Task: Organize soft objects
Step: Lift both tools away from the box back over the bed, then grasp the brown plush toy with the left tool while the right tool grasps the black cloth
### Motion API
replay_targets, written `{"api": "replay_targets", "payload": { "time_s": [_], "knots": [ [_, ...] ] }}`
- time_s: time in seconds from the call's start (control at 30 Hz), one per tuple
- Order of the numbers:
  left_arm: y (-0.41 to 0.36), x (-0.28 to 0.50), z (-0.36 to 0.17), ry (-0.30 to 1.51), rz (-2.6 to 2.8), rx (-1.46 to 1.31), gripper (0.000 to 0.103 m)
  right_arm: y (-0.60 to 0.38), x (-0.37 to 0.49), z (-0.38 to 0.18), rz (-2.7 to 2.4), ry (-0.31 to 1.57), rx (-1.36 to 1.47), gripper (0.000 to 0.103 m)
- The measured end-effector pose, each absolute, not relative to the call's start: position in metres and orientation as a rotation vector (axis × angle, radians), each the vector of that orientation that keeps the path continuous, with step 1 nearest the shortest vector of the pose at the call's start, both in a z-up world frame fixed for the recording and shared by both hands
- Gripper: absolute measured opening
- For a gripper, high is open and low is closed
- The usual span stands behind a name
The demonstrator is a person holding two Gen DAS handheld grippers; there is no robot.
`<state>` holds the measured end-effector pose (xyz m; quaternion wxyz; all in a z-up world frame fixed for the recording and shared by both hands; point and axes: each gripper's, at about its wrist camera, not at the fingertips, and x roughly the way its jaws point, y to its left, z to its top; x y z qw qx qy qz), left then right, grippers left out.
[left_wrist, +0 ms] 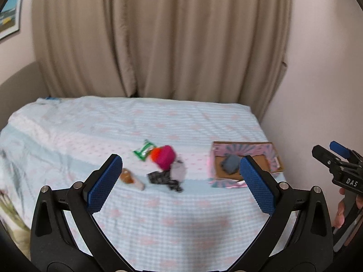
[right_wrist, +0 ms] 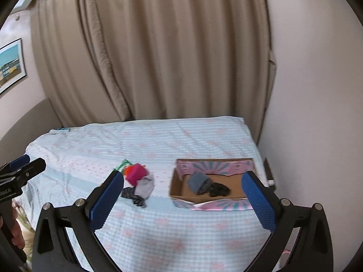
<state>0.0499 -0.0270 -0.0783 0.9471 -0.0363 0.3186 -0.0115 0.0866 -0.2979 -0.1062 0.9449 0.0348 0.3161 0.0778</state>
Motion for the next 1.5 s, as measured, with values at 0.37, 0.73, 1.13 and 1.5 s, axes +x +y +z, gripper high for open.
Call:
{"api": "replay_targets", "payload": {
  "time_s": [0.37, 0.73, 1.13, 1.5],
  "knots": [
    [0.095, 0.069, -0.118, 0.715, 0.012, -0.120, 0.103, -0.186, 0.098, -0.142, 0.190, 0.701, 0.117, 0.103],
    [0.174, 0.138, -0.188, 0.812, -0.077, -0.123, 0.103, -0.096, 0.137, -0.212, 0.107, 0.799, 0.217, 0.103],
    [0.204, 0.242, -0.337, 0.964, -0.228, -0.109, 0.102, -0.047, 0.217, -0.342, 0.008, 0.900, 0.250, 0.103],
    [0.189, 0.295, -0.456, 1.061, -0.260, -0.148, 0.099, -0.057, 0.268, -0.454, -0.028, 1.005, 0.258, 0.103]
  ]
}}
